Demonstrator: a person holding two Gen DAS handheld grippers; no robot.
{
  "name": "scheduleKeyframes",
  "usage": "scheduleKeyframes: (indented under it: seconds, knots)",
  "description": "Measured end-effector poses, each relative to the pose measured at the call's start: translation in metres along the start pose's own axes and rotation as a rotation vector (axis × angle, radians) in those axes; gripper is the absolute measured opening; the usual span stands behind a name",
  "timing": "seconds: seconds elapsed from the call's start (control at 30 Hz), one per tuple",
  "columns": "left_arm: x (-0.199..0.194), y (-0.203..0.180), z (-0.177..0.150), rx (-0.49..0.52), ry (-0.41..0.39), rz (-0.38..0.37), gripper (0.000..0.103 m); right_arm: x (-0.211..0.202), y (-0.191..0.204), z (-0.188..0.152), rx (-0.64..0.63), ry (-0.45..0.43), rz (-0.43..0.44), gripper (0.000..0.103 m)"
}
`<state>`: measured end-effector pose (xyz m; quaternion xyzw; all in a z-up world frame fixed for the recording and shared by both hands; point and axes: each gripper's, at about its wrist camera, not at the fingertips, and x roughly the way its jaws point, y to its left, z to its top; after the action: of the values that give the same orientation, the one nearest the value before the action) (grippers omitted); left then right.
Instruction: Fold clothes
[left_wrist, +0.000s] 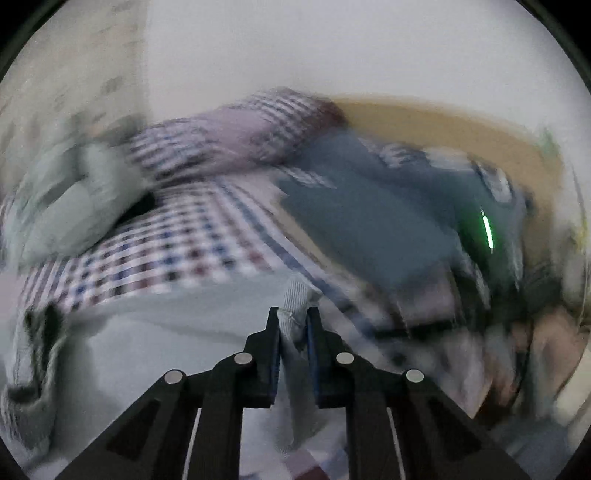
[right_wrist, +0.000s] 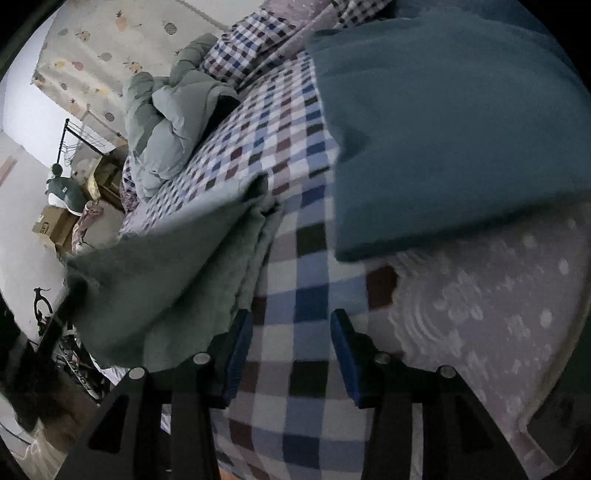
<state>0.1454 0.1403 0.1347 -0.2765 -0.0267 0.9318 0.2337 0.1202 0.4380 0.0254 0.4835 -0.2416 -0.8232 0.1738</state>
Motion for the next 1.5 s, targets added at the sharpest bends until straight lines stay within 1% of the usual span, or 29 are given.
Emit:
scheduleKeyframes:
  seconds: [0.07,0.13,0.27,0.37,0.4,0.43,0.47,0.53,0.6,0.7,0.77,0.8,0.83,0.9,0.97,1.0,1.03,1.1,1.17,1.23,1.33,1.4,1.5]
  knots:
    - [-0.016,0.034,0.015,-0.146,-0.063,-0.006,0.011,0.01,0.005,0.009,-0.015,0.004,0.006,0.048]
    - [-0.025,0.05,0.025,-0.188,-0.089,-0.011,0.011,0.02,0.011,0.018,-0.03,0.01,0.015,0.048]
    - [-0.031,0.049,0.031,-0.174,-0.087,-0.048,0.011,0.041,0.019,0.035,-0.039,0.023,0.036,0.048]
    - [-0.035,0.048,0.035,-0.161,-0.084,-0.077,0.011,0.06,0.026,0.045,-0.058,0.046,0.021,0.048]
    - [-0.036,0.046,0.035,-0.157,-0.082,-0.084,0.011,0.064,0.029,0.048,-0.072,0.046,0.015,0.045]
    - [-0.036,0.045,0.035,-0.158,-0.08,-0.093,0.011,0.068,0.032,0.05,-0.093,0.051,0.001,0.038]
    - [-0.038,0.044,0.036,-0.161,-0.077,-0.099,0.011,0.071,0.036,0.053,-0.117,0.058,-0.016,0.006]
    - [-0.036,0.045,0.038,-0.181,-0.064,-0.11,0.011,0.073,0.043,0.06,-0.162,0.058,-0.05,0.006]
    - [-0.036,0.044,0.039,-0.192,-0.053,-0.116,0.011,0.067,0.048,0.069,-0.2,0.031,-0.085,0.006]
    - [-0.036,0.037,0.04,-0.159,-0.048,-0.109,0.011,0.054,0.047,0.084,-0.18,-0.082,-0.17,0.005]
    - [-0.034,0.031,0.04,-0.143,-0.041,-0.115,0.011,0.045,0.046,0.094,-0.161,-0.162,-0.228,0.001]
    - [-0.031,0.027,0.039,-0.135,-0.035,-0.116,0.011,0.04,0.046,0.099,-0.152,-0.202,-0.257,0.001]
    - [-0.029,0.024,0.038,-0.127,-0.028,-0.117,0.011,0.038,0.041,0.101,-0.118,-0.195,-0.248,0.001]
    - [-0.022,0.015,0.035,-0.109,-0.01,-0.124,0.011,0.034,0.029,0.098,-0.046,-0.149,-0.216,0.002]
    - [-0.014,0.005,0.031,-0.092,0.011,-0.136,0.011,0.028,0.023,0.08,-0.034,-0.105,-0.197,0.004]
    - [-0.011,0.0,0.029,-0.084,0.022,-0.142,0.011,0.023,0.019,0.069,-0.032,-0.079,-0.178,0.007]
    - [-0.008,-0.006,0.026,-0.074,0.028,-0.147,0.011,0.018,0.015,0.057,-0.029,-0.053,-0.155,0.01]
    - [-0.002,-0.017,0.02,-0.057,0.039,-0.157,0.011,0.009,0.01,0.035,-0.04,-0.026,-0.113,0.027]
    - [0.003,-0.028,0.012,-0.048,0.053,-0.171,0.011,0.0,0.008,0.019,-0.029,-0.022,-0.058,0.036]
    - [0.01,-0.039,0.003,-0.041,0.073,-0.188,0.011,-0.004,0.006,0.017,-0.006,-0.024,0.008,0.038]
    - [0.017,-0.056,-0.016,-0.001,0.102,-0.193,0.011,-0.01,-0.003,0.023,0.066,-0.026,0.147,0.039]
    - [0.018,-0.061,-0.026,0.008,0.107,-0.191,0.011,-0.003,-0.005,0.028,0.111,-0.005,0.244,0.039]
    - [0.015,-0.063,-0.033,0.017,0.09,-0.183,0.011,0.019,-0.002,0.032,0.165,0.066,0.336,0.039]
